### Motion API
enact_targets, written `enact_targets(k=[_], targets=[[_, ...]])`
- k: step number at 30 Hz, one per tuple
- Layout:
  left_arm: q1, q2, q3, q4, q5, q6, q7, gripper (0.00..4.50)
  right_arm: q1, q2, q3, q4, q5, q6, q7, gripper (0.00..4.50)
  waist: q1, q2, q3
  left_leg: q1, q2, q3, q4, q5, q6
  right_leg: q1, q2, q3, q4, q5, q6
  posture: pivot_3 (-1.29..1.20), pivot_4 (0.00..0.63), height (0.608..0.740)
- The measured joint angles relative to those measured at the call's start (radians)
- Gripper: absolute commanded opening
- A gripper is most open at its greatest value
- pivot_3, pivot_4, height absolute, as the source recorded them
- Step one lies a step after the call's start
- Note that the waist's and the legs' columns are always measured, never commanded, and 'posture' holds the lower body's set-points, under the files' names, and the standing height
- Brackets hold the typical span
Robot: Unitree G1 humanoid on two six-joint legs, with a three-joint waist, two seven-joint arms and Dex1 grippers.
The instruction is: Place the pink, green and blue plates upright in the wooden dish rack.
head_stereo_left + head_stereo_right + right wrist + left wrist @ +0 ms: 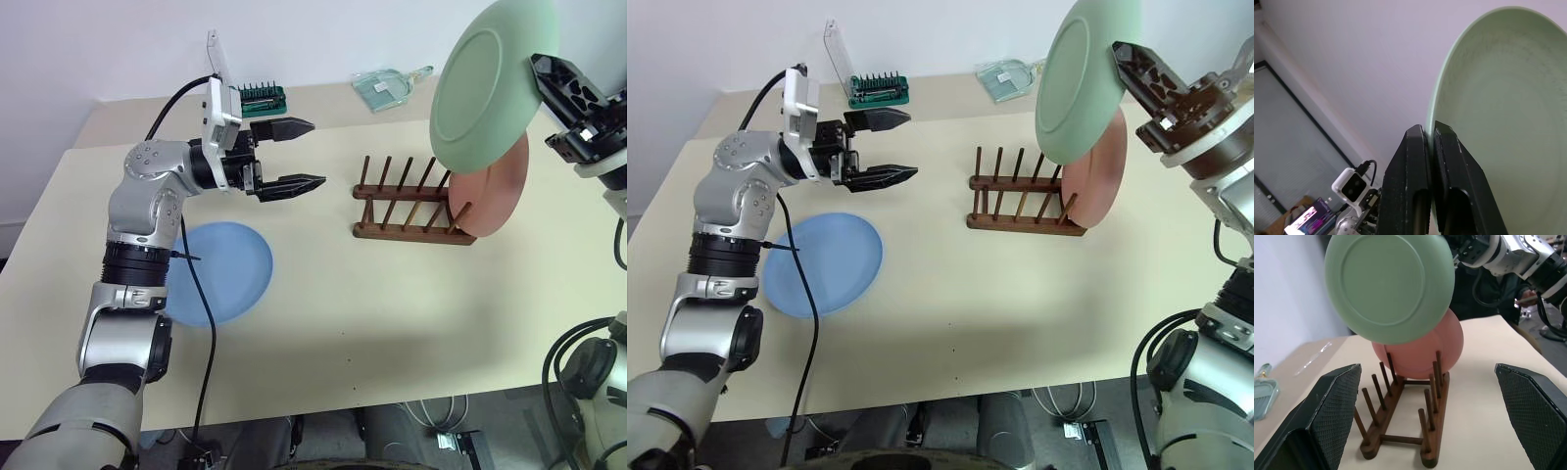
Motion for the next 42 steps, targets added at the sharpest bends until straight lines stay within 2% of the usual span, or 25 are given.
enact_targets(k=[13,31,36,41,42], targets=[[0.011,0.014,-0.024,0.02,0.042,-0.066,-0.004,4.5,0.079,0.034,0.027,-0.033,0.026,-0.029,-0.03,0.01,0.0,0.0,0.0,0.0,0.0,0.0,0.0,0.0,0.0,0.0,0.0,0.0,0.0,0.0,0.0,0.0,0.15,0.74],[0.026,0.029,-0.031,0.021,0.06,-0.064,-0.004,4.5,0.174,0.048,0.057,-0.038,0.005,-0.052,-0.033,0.01,0.001,0.0,0.0,0.0,0.0,0.0,0.0,0.0,0.0,0.0,0.0,0.0,0.0,0.0,0.0,0.0,0.15,0.74],[0.026,0.029,-0.031,0.021,0.06,-0.063,-0.004,4.5,0.185,0.052,0.08,-0.049,-0.033,-0.064,-0.035,0.01,0.0,0.0,0.0,0.0,0.0,0.0,0.0,0.0,0.0,0.0,0.0,0.0,0.0,0.0,0.0,0.0,0.15,0.74],[0.026,0.029,-0.031,0.021,0.059,-0.058,-0.005,4.5,0.19,0.052,0.117,-0.059,-0.137,-0.104,-0.014,0.01,0.0,0.0,0.0,0.0,0.0,0.0,0.0,0.0,0.0,0.0,0.0,0.0,0.0,0.0,0.0,0.0,0.15,0.74],[0.026,0.03,-0.031,0.021,0.059,-0.057,-0.005,4.5,0.191,0.053,0.119,-0.06,-0.151,-0.115,-0.003,0.31,0.002,0.0,0.0,0.0,0.0,0.0,0.0,0.0,0.0,0.0,0.0,0.0,0.0,0.0,0.0,0.0,0.15,0.74]])
